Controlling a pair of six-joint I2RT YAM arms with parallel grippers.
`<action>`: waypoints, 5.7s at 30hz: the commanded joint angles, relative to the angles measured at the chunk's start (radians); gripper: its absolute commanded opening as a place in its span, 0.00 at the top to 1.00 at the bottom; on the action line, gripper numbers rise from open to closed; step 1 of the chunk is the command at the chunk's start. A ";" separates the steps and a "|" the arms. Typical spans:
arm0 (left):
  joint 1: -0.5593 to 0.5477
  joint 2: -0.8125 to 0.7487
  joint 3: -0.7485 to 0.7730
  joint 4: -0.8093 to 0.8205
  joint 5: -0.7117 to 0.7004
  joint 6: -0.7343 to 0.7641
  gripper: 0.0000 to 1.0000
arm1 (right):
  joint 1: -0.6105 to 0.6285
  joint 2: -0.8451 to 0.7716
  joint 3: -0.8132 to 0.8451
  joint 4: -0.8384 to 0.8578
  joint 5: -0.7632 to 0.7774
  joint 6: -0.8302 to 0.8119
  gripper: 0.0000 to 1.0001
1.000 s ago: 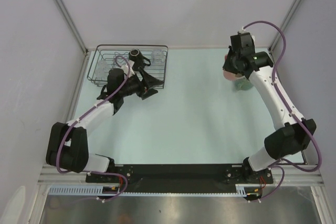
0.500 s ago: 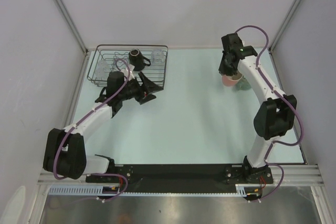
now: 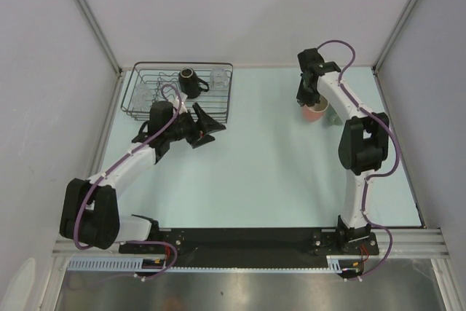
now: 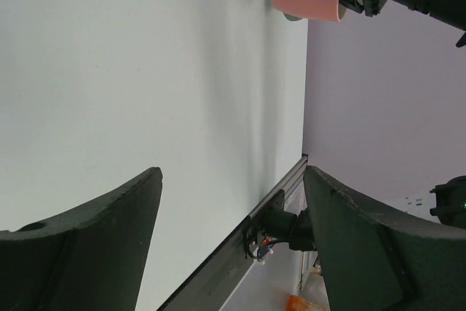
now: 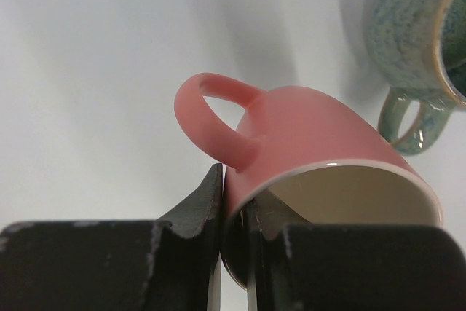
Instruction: Unload the cups from the dish rack
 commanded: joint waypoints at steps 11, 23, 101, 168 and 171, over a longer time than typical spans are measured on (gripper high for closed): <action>-0.007 0.050 0.030 -0.031 0.007 0.062 0.18 | -0.049 0.110 0.117 0.065 -0.038 -0.001 1.00; -0.007 0.075 0.044 -0.035 0.010 0.060 0.17 | -0.053 0.129 0.124 0.060 -0.041 -0.004 0.88; 0.036 0.995 1.340 -0.514 -1.068 0.373 0.01 | 0.326 -0.602 -0.482 0.349 -0.284 -0.001 0.39; 0.036 0.594 1.103 -0.513 -0.755 0.290 1.00 | 0.326 -0.676 -0.585 0.503 -0.320 0.047 0.40; 0.039 0.502 0.989 -0.436 -0.669 0.261 1.00 | 0.326 -0.673 -0.576 0.507 -0.316 0.041 0.40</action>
